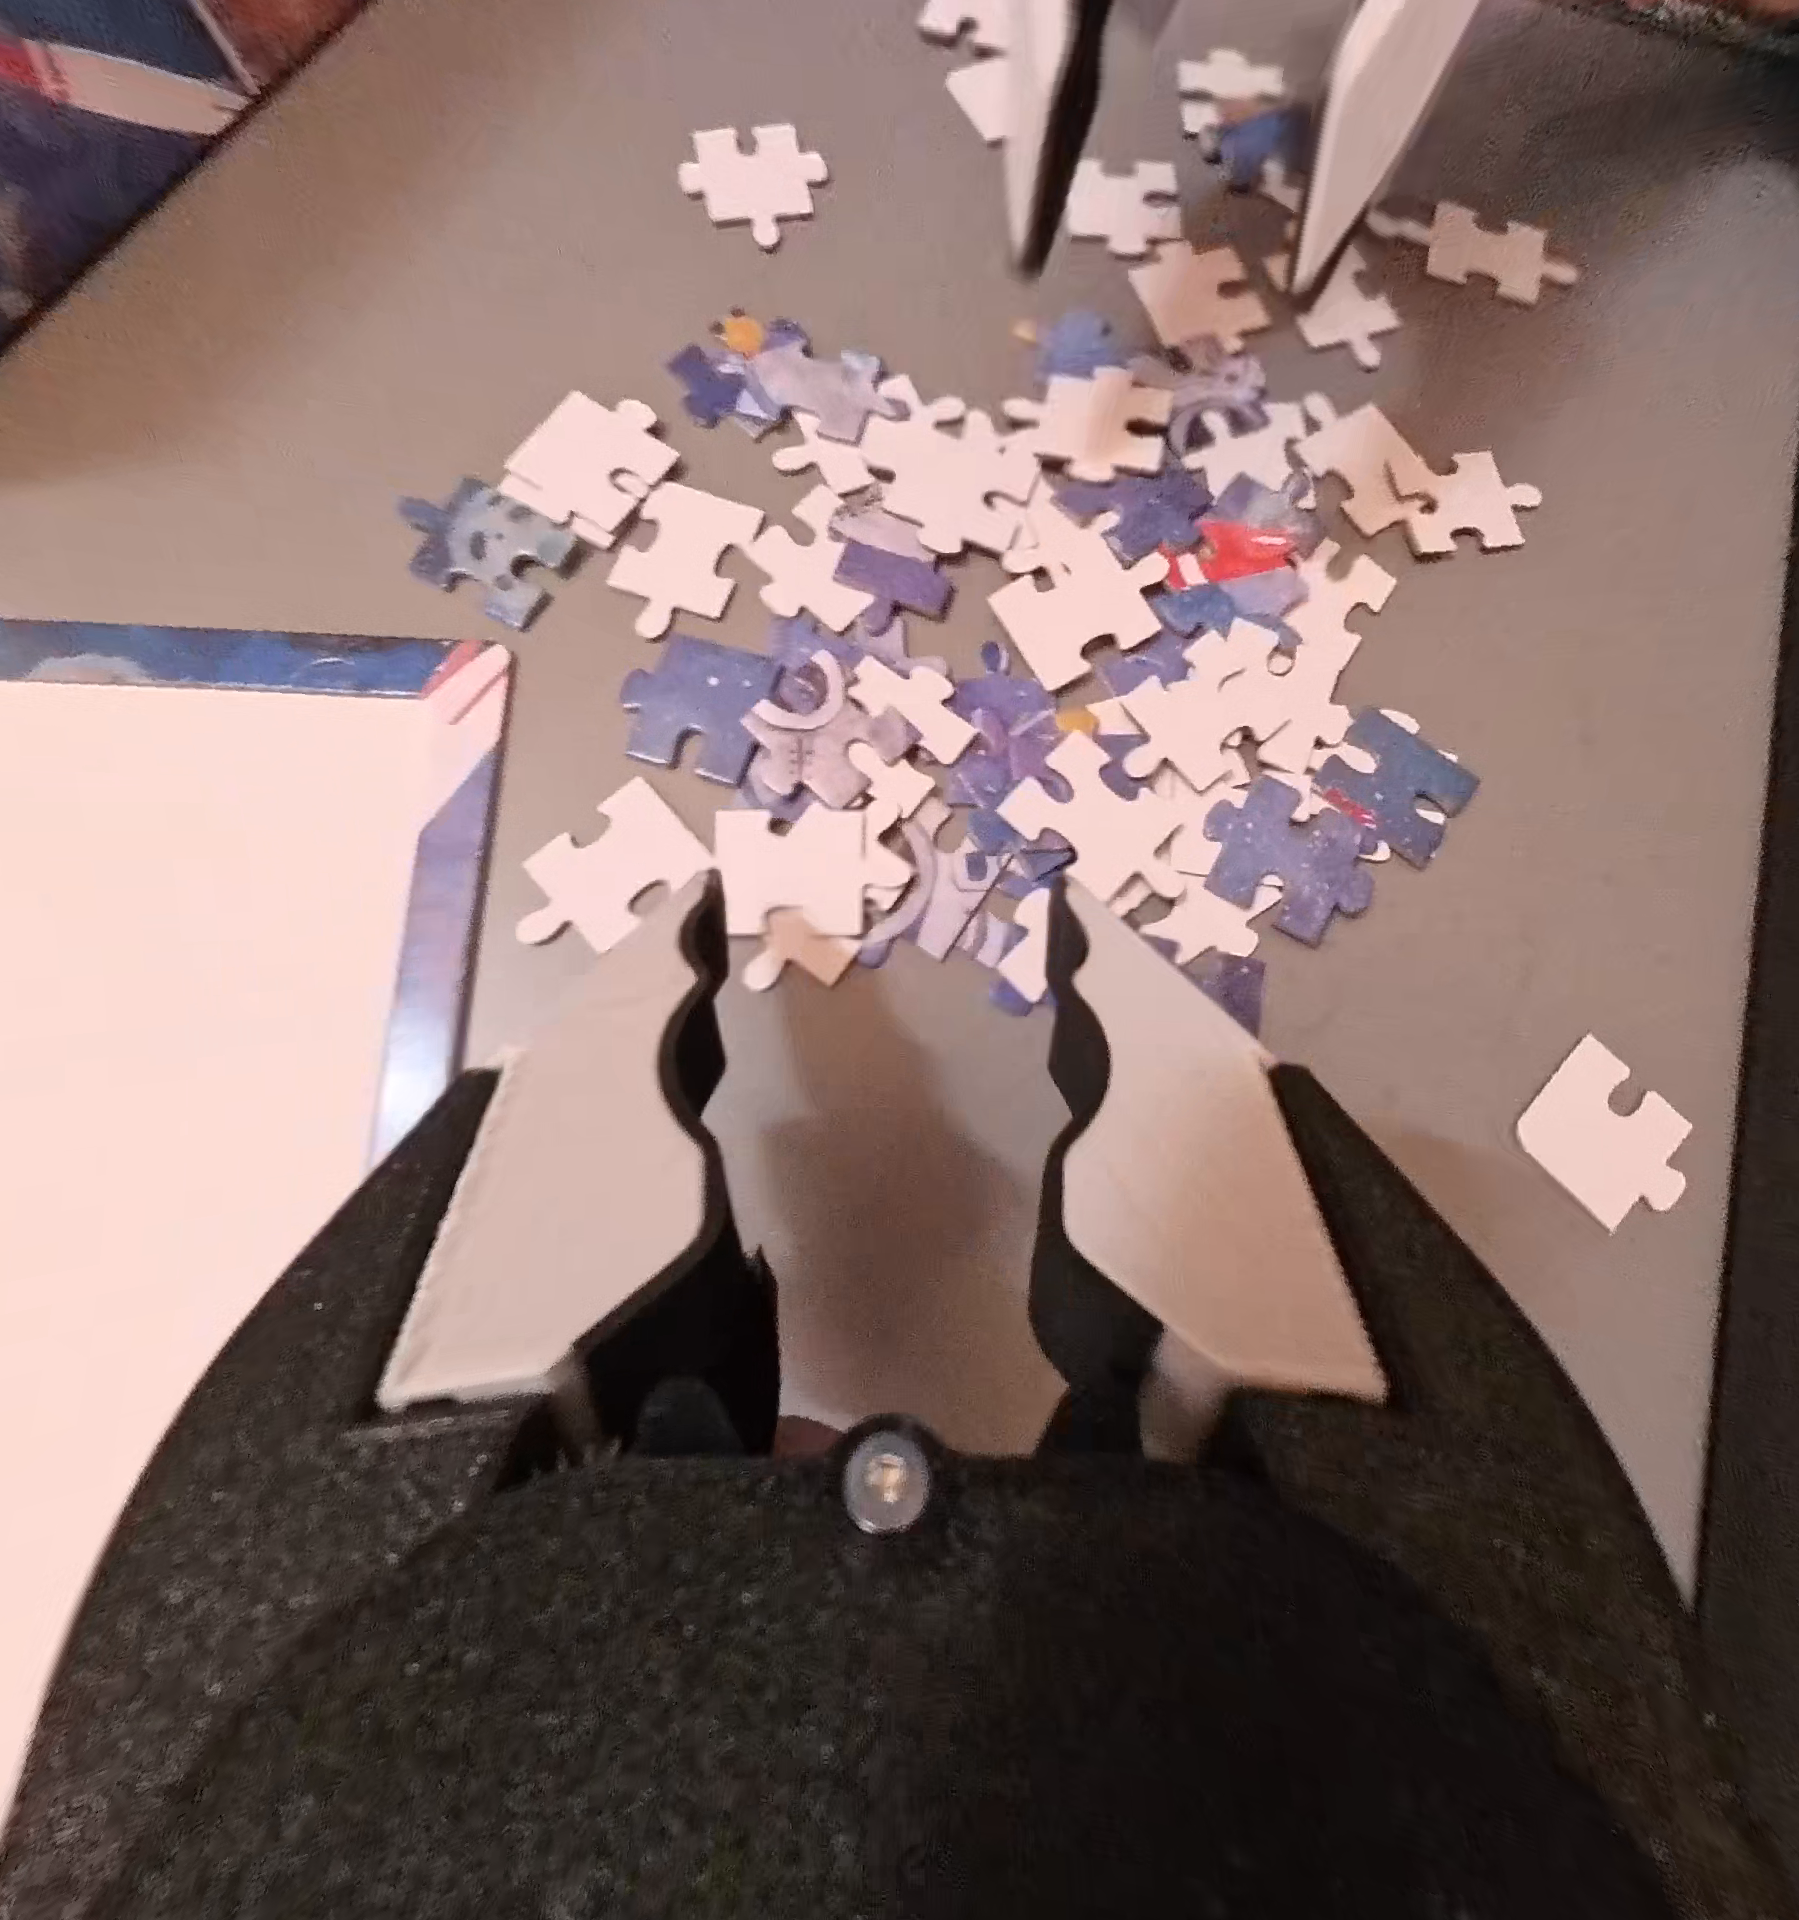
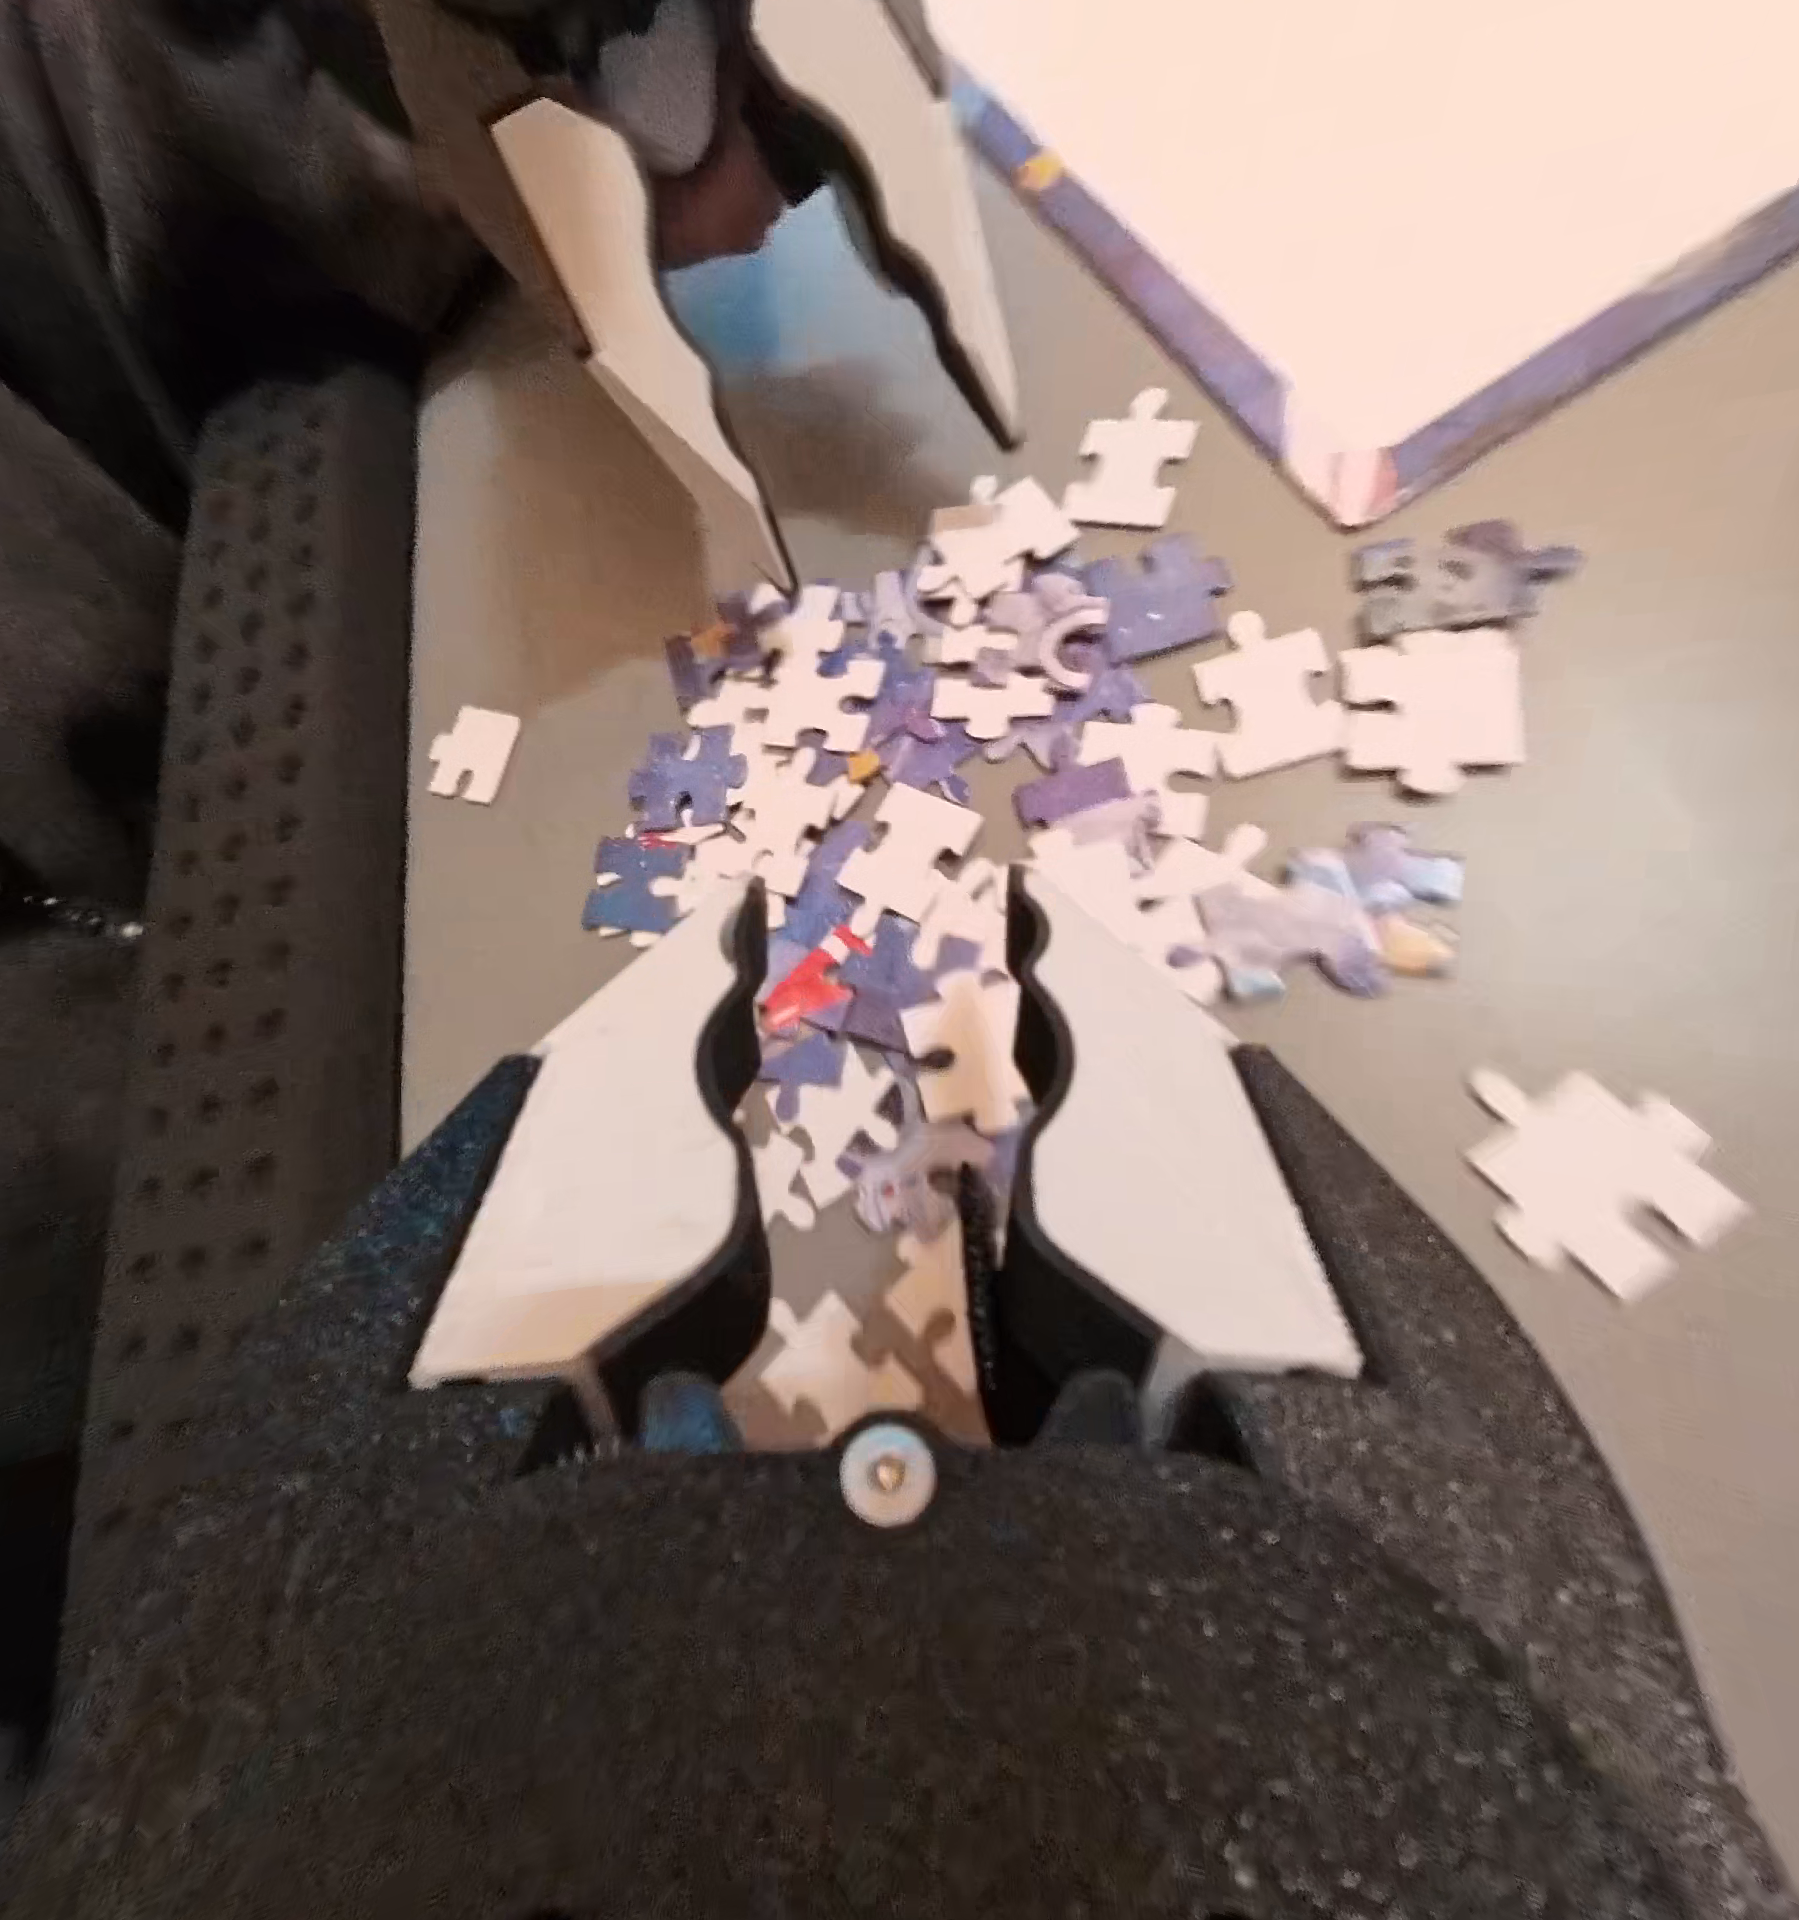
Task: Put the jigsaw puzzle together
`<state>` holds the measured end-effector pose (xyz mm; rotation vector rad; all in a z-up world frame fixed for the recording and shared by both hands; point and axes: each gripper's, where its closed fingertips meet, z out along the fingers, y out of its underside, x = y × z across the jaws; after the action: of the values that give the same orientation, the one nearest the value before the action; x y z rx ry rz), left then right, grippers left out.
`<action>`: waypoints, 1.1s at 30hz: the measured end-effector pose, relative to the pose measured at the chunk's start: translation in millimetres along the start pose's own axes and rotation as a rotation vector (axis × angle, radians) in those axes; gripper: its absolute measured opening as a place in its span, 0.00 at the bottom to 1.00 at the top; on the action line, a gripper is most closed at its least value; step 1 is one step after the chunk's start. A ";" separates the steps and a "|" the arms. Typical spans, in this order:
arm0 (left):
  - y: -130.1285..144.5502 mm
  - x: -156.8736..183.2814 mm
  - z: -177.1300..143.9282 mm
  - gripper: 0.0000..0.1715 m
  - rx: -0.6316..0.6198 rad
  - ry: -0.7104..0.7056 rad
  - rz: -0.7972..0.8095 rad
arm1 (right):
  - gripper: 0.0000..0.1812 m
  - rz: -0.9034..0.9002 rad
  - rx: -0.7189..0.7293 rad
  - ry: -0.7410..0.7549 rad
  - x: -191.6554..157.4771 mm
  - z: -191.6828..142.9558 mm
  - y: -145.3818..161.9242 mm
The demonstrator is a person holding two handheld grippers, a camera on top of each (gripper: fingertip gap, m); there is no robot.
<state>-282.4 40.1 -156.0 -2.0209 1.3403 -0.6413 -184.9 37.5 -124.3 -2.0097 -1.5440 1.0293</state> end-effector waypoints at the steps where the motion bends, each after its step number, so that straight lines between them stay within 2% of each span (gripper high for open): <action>1: 1.1 -7.8 -3.2 0.36 0.001 -0.024 -0.012 | 0.25 0.003 0.022 0.098 6.8 -19.7 -2.0; 3: 12.5 -23.8 -6.5 0.42 -0.046 -0.077 -0.018 | 0.25 0.018 0.093 0.284 13.3 -60.3 1.6; 4: 20.3 -27.6 -7.7 0.43 -0.078 -0.084 -0.014 | 0.24 0.030 0.100 0.336 9.7 -73.9 15.0; 7: 25.4 -28.6 -8.8 0.43 -0.059 -0.050 -0.048 | 0.23 0.139 -0.041 0.424 -1.5 -86.5 93.6; 9: 22.4 -26.8 -2.4 0.40 -0.038 -0.012 -0.093 | 0.18 0.202 -0.049 0.414 -17.3 -85.4 126.8; 11: 17.0 -29.6 6.3 0.35 -0.029 -0.024 -0.096 | 0.15 0.230 0.016 0.356 -37.6 -80.3 135.1; 12: 13.5 -27.8 10.4 0.36 -0.031 -0.020 -0.092 | 0.15 0.230 0.031 0.334 -44.0 -75.0 137.6; 14: 5.3 -18.7 19.9 0.38 -0.038 0.005 -0.082 | 0.15 0.209 -0.021 0.325 -46.4 -61.6 145.6; 15: -0.3 -10.9 25.6 0.39 -0.034 0.024 -0.079 | 0.13 0.171 -0.004 0.330 -42.3 -57.5 137.4; 16: -5.7 1.1 30.7 0.38 -0.028 0.064 -0.067 | 0.16 0.138 -0.009 0.353 -32.8 -52.9 131.0; 18: -13.8 27.5 36.0 0.37 -0.018 0.148 -0.032 | 0.19 0.054 -0.040 0.470 1.8 -46.3 113.9; 19: -15.6 36.0 35.4 0.37 -0.013 0.165 -0.009 | 0.23 0.013 -0.027 0.540 19.4 -45.7 100.2; 20: -15.9 39.6 32.0 0.37 -0.006 0.160 0.009 | 0.23 -0.018 -0.011 0.579 29.1 -46.1 87.5; 23: -0.4 32.3 7.0 0.37 -0.017 0.096 0.008 | 0.21 -0.083 0.038 0.620 24.8 -65.4 63.2; 24: 11.1 36.3 -4.0 0.34 -0.036 0.121 -0.006 | 0.18 -0.096 0.055 0.610 16.1 -74.4 62.7; 25: 25.0 49.9 -15.6 0.27 -0.064 0.208 -0.010 | 0.14 -0.102 0.063 0.547 0.9 -77.3 66.9; 27: 52.0 94.9 -38.2 0.00 -0.117 0.462 0.054 | 0.03 -0.074 0.052 0.296 -44.3 -67.5 83.6; 29: 46.9 112.1 -41.9 0.00 -0.047 0.549 0.073 | 0.00 -0.015 -0.004 0.114 -73.1 -52.6 100.9; 31: 36.7 131.9 -42.9 0.00 -0.060 0.698 0.005 | 0.00 0.019 -0.086 0.112 -65.5 -38.2 116.4; 33: 41.5 149.9 -36.0 0.00 -0.136 0.768 0.035 | 0.00 0.043 -0.132 0.129 -52.6 -26.4 122.9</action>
<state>-278.3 -119.4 -152.9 -1.9140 1.8731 -1.4370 -91.7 -46.8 -176.8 -2.1616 -1.5425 0.8153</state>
